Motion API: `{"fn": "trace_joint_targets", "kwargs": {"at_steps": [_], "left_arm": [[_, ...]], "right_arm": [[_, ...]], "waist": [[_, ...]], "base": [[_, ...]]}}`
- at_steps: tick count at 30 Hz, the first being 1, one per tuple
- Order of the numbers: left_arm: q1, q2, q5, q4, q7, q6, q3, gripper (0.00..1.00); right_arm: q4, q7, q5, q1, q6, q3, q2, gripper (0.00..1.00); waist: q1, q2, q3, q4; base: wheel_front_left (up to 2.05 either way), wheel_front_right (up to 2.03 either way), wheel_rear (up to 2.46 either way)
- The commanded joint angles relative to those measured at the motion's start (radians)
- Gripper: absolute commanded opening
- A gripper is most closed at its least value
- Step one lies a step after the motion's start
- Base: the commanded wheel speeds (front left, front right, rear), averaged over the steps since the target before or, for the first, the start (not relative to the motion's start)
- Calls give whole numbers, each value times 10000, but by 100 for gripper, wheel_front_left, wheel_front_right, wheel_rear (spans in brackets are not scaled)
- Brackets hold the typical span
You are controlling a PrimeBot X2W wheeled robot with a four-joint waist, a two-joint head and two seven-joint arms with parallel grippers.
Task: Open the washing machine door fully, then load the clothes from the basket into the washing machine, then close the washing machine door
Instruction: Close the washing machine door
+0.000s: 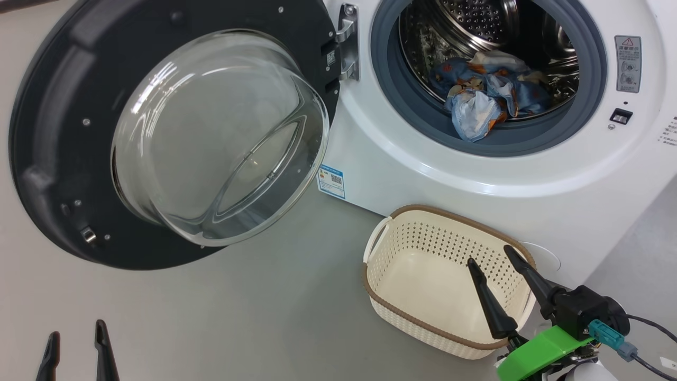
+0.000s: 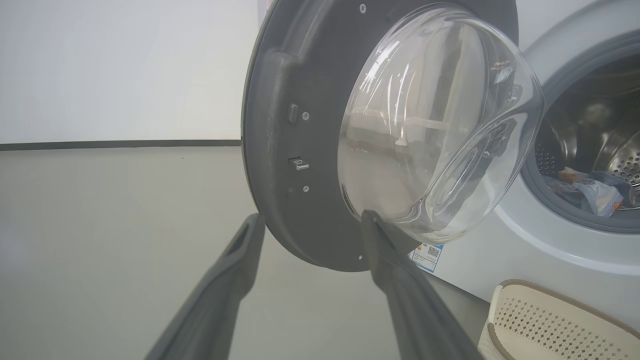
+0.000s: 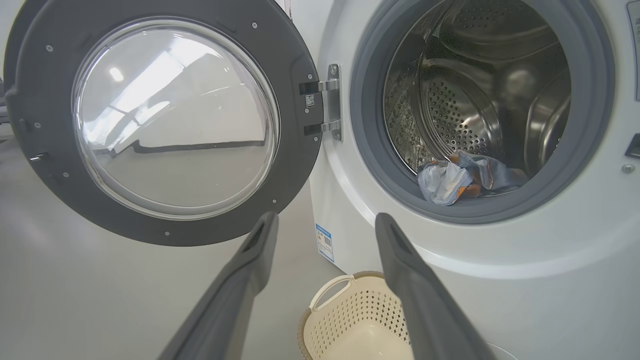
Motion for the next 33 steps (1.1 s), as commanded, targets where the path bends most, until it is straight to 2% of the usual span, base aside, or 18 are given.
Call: {"fn": "trace_joint_targets", "kwargs": {"at_steps": [1, 11, 19, 20, 21, 23, 29, 33], "left_arm": [[-13, 98, -113, -337, -36, 80, 351, 100], [41, 98, -181, -462, -36, 166, 298, 100], [-205, 97, -373, -472, -36, -6, 402, 100], [-293, 97, -422, -558, -36, -51, 464, 75], [-396, 97, -475, -673, -36, -97, 542, 45], [-679, 172, -658, -897, -36, -195, 772, 0], [-2147, 1021, -1945, -1072, -36, -373, 1407, 0], [-3365, 2220, -3423, -380, -16, -393, 1262, 0]], "right_arm": [[-170, -80, 106, -369, 73, 222, -122, 100], [-140, -80, 169, -391, 73, 250, -163, 100], [-202, -80, 137, -165, 73, 79, -87, 100], [-209, -80, 134, -133, 73, 49, -79, 100], [-219, -80, 129, -104, 73, 16, -71, 100], [-250, -80, 113, -48, 73, -49, -62, 100], [-357, -80, 35, 44, 73, -226, -114, 100], [-419, -80, -1, 91, 73, -361, -162, 100]], "waist": [[0, 0, 23, 9], [0, 0, 35, 2], [0, 0, -3, -38], [0, 0, 1, -42], [0, 0, 8, -45], [0, 0, 48, -50], [0, 0, 321, -38], [0, 0, 506, -42]], "base": [[0, 0, 0], [0, 0, 0], [0, 0, 0], [0, 0, 0], [0, 0, 0], [0, 0, 0], [0, 0, 0], [0, 0, 0]]}}
